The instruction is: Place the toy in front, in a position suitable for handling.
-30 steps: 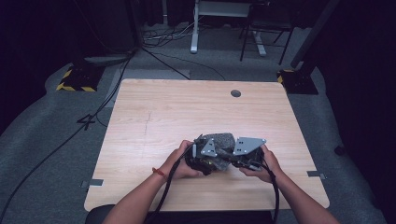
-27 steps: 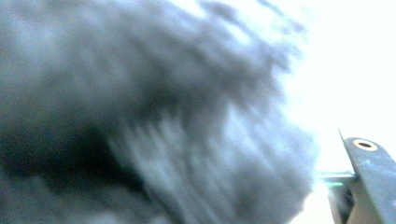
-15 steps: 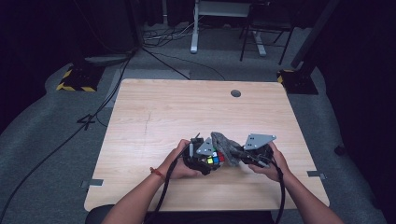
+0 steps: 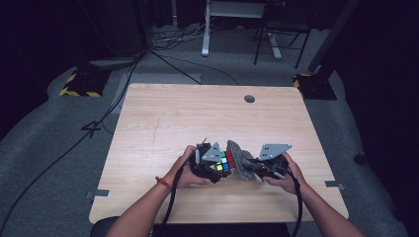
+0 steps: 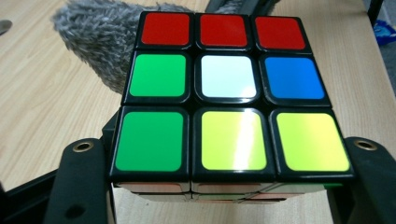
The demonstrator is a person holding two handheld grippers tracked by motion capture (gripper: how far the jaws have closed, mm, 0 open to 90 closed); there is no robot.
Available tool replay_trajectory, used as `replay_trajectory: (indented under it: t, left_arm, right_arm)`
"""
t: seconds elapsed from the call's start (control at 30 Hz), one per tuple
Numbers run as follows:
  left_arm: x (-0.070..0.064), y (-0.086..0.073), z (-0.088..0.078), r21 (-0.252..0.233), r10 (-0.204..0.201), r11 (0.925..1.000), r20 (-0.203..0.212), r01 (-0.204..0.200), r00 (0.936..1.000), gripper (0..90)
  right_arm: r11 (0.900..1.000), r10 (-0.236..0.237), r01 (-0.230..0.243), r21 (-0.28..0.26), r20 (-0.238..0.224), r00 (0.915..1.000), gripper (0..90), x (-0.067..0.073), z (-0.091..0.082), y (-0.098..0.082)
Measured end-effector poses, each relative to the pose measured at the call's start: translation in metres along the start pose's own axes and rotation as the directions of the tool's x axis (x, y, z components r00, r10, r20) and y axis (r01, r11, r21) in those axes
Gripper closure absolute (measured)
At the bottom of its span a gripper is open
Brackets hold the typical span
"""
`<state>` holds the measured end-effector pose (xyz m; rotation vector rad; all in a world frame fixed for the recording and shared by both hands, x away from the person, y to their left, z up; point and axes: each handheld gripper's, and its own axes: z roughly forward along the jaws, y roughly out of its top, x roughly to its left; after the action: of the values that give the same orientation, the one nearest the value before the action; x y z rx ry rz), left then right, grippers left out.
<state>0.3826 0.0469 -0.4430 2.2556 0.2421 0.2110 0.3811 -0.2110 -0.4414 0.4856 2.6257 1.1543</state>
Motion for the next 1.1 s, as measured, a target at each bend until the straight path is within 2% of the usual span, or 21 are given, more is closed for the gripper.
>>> replay_trajectory:
  t: [0.13,0.23,0.27,0.43,0.53,0.63,0.73,0.87,0.93,0.97,1.07,1.1]
  left_arm:
    - [-0.005,0.002,0.006,0.022,0.025,0.9995,0.003,-0.025,0.9997,33.8]
    - [-0.006,0.003,0.007,0.025,0.035,0.9991,0.002,-0.035,0.9994,33.8]
    - [-0.005,0.003,0.007,0.017,0.025,0.9995,0.003,-0.025,0.9997,33.8]
    - [-0.005,0.004,0.004,0.019,0.036,0.9992,0.003,-0.036,0.9994,33.5]
    - [-0.007,0.003,0.007,0.03,0.04,0.9987,0.01,-0.04,0.9992,33.6]
    - [-0.007,0.004,0.009,0.043,0.047,0.998,0.009,-0.047,0.9989,33.6]
    - [-0.009,0.005,0.012,0.055,0.054,0.997,0.012,-0.055,0.9985,33.2]
    - [-0.011,0.006,0.018,0.065,0.072,0.9953,0.005,-0.072,0.9974,33.2]
    - [-0.01,0.007,0.019,0.064,0.066,0.9958,-0.003,-0.066,0.9978,33.2]
    - [-0.01,0.006,0.018,0.054,0.062,0.9966,-0.007,-0.061,0.9981,33.4]
    - [-0.01,0.007,0.015,0.046,0.068,0.9967,-0.006,-0.067,0.9977,33.5]
    - [-0.01,0.007,0.014,0.05,0.072,0.9962,-0.008,-0.071,0.9974,33.6]
  right_arm:
    - [0.999,-0.008,0.005,-0.051,-0.046,0.9989,78.1,0.006,0.0,0.003]
    - [0.997,-0.024,0.021,-0.07,-0.045,0.9987,78.1,0.011,-0.001,0.006]
    - [0.997,-0.025,0.021,-0.075,-0.041,0.9988,78.2,0.011,-0.001,0.006]
    - [0.99,-0.037,0.033,-0.136,-0.029,0.9989,78.5,0.015,-0.005,0.009]
    - [0.984,-0.038,0.031,-0.174,-0.038,0.9986,78.6,0.017,-0.009,0.011]
    - [0.983,-0.047,0.039,-0.181,-0.04,0.9981,78.7,0.018,-0.011,0.013]
    - [0.978,-0.042,0.025,-0.209,-0.074,0.9963,78.7,0.019,-0.012,0.017]
    - [0.977,-0.067,0.051,-0.209,-0.067,0.9955,78.7,0.022,-0.013,0.021]
    - [0.976,-0.066,0.052,-0.211,-0.061,0.9959,78.7,0.022,-0.013,0.022]
    - [0.978,-0.065,0.058,-0.202,-0.026,0.9975,78.7,0.022,-0.013,0.023]
    - [0.98,-0.056,0.051,-0.194,-0.019,0.9983,78.7,0.02,-0.013,0.023]
    - [0.985,-0.055,0.054,-0.166,-0.001,0.9985,78.9,0.019,-0.012,0.022]
